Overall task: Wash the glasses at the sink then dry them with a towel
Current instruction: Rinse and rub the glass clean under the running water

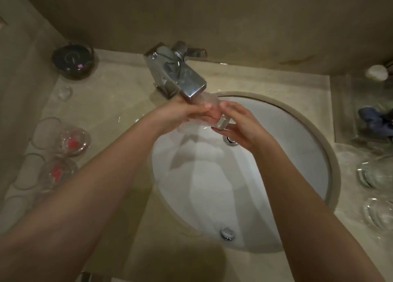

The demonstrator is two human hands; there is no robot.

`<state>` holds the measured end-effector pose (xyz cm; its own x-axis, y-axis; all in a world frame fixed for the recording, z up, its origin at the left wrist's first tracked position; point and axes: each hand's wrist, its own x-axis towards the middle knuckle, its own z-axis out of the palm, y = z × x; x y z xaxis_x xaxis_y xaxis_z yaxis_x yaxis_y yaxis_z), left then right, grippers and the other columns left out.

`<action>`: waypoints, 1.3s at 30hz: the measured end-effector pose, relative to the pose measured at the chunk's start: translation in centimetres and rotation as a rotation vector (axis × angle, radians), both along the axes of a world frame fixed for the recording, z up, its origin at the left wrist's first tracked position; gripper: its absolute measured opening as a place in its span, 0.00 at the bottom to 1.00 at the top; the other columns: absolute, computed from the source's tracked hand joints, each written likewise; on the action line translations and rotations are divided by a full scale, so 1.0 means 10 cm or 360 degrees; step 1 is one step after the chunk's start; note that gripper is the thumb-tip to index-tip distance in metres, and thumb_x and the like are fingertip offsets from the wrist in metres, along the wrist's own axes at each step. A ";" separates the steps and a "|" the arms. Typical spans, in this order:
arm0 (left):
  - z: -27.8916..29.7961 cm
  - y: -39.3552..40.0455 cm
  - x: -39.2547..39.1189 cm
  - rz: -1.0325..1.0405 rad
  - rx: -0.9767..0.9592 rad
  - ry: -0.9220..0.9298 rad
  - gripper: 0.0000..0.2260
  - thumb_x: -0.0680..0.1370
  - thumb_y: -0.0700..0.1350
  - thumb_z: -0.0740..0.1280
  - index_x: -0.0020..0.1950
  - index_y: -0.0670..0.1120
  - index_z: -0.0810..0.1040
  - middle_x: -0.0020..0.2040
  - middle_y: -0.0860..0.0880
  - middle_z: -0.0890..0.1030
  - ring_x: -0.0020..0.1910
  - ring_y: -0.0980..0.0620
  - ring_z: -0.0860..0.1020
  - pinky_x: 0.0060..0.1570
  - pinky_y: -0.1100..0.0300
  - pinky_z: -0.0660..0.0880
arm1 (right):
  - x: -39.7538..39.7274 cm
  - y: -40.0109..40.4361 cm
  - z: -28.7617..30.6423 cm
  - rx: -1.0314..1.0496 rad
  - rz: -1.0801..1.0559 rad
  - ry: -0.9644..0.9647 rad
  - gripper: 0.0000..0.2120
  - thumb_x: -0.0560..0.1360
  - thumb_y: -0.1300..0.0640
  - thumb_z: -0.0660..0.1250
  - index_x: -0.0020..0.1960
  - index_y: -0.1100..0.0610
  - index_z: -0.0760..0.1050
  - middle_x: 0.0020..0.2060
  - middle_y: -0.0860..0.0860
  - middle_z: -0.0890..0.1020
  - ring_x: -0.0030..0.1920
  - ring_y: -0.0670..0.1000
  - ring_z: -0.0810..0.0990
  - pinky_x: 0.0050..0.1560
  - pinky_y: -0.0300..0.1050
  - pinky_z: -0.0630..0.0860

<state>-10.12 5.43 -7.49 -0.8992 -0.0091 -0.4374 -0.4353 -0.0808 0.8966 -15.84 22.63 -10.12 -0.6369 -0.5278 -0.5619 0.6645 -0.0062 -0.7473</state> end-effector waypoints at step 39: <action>-0.34 -0.20 0.16 0.0013 0.0017 -0.0001 0.04 0.71 0.42 0.71 0.43 0.48 0.86 0.45 0.43 0.83 0.48 0.45 0.81 0.54 0.50 0.78 | 0.06 -0.14 -0.17 0.0031 0.0182 0.0022 0.14 0.75 0.56 0.70 0.59 0.61 0.76 0.51 0.58 0.81 0.52 0.60 0.83 0.47 0.50 0.83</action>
